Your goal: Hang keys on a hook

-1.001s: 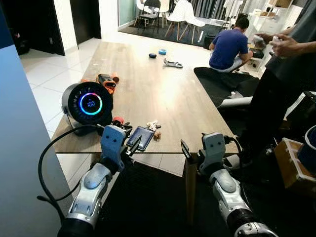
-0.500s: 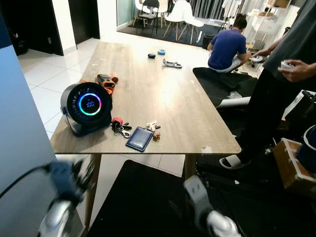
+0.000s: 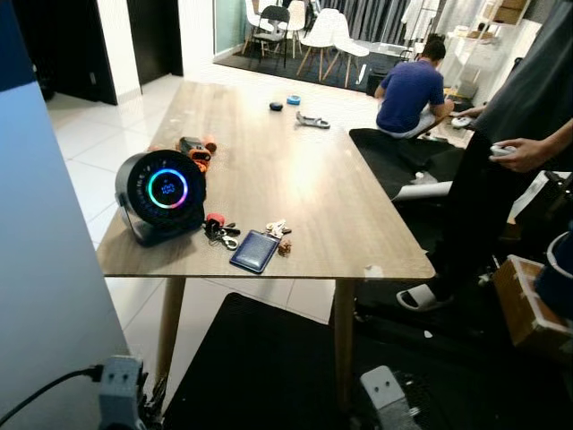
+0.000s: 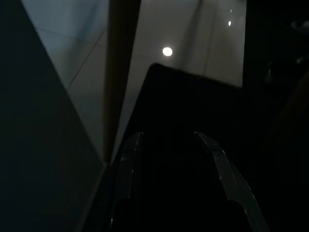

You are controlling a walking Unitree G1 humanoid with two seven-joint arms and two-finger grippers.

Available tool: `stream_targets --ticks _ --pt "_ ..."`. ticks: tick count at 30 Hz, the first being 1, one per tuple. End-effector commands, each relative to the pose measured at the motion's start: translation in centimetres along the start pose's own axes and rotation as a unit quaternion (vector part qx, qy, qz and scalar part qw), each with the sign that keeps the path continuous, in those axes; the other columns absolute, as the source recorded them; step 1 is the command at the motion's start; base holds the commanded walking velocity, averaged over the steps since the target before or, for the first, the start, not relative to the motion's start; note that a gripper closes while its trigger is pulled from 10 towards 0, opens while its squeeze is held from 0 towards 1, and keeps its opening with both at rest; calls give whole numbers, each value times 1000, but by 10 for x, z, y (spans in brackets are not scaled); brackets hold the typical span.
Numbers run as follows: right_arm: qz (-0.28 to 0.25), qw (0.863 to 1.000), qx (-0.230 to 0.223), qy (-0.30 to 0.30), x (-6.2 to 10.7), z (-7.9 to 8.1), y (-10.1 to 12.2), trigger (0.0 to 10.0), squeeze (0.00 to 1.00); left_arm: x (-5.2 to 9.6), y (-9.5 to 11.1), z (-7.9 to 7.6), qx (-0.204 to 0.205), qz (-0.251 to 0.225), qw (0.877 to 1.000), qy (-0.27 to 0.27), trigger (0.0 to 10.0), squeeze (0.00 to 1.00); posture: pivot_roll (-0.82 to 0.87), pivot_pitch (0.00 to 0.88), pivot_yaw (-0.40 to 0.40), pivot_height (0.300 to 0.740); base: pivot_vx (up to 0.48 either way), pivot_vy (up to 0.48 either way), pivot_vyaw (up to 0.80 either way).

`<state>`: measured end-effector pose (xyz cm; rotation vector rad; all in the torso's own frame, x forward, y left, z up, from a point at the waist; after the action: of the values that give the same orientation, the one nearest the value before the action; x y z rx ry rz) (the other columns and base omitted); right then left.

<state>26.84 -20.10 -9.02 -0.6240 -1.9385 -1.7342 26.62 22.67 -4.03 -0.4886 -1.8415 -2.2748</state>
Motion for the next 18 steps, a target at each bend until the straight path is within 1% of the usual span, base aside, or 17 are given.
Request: stream_targets --ticks 1,2,3,5,6,8,10,11,12,13,14,15,18 --pt "8 998 -33 -57 5 -21 -10 10000 0 -3 -10 -11 -4 25 1000 -1 10000 0 84 30 -85 740 0 0 0" --pt "8 998 -33 -57 5 -21 -10 10000 0 -3 -10 -11 -4 25 1000 -1 10000 0 84 30 -85 740 0 0 0" --pt "10 995 -51 -83 7 -30 -13 10000 0 -7 -6 -15 4 19 1000 3 10000 0 81 29 -78 740 0 0 0" --pt "9 990 -67 -121 11 -43 -18 10000 0 -14 0 -24 23 11 1000 4 10000 0 75 29 -73 740 0 0 0" --pt "9 990 -67 -121 11 -43 -18 10000 0 -14 0 -24 23 11 1000 4 10000 0 75 29 -73 740 0 0 0" --pt "13 989 -64 -131 13 -46 -22 10000 0 -17 4 -34 24 5 1000 -8 10000 0 67 30 -70 740 0 0 0" --pt "13 989 -64 -131 13 -46 -22 10000 0 -17 4 -34 24 5 1000 -8 10000 0 67 30 -70 740 0 0 0" --pt "16 990 -55 -130 14 -45 -23 10000 0 -19 3 -40 21 7 1000 -16 10000 0 65 32 -70 740 0 0 0" --pt "21 988 -58 -140 15 -47 -26 10000 0 -20 0 -45 11 17 1000 -20 10000 0 65 32 -73 740 0 0 0" --pt "21 988 -58 -140 15 -47 -26 10000 0 -20 0 -45 11 17 1000 -20 10000 0 65 32 -73 740 0 0 0" --pt "32 980 -91 -174 19 -57 -33 10000 0 -19 -7 -52 -5 31 999 -24 10000 0 62 30 -74 740 0 0 0" --pt "32 980 -91 -174 19 -57 -33 10000 0 -19 -7 -52 -5 31 999 -24 10000 0 62 30 -74 740 0 0 0" --pt "36 969 -130 -207 22 -67 -37 10000 0 -18 -12 -55 -17 41 999 -29 10000 0 61 28 -73 740 0 0 0"
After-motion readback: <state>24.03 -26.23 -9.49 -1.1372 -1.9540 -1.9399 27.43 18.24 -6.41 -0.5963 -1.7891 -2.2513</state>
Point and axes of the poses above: a point about 5 cm out from each wrist's last joint towards the gripper, its own x axis pointing back from the gripper into the wrist, its own y axis along the axis of the wrist's last joint, z = x × y, the point moved 6 cm from there along -x, pointing out of the wrist towards the gripper, and after that the axes turned 11 degrees about -x, right-handed, at the moved point
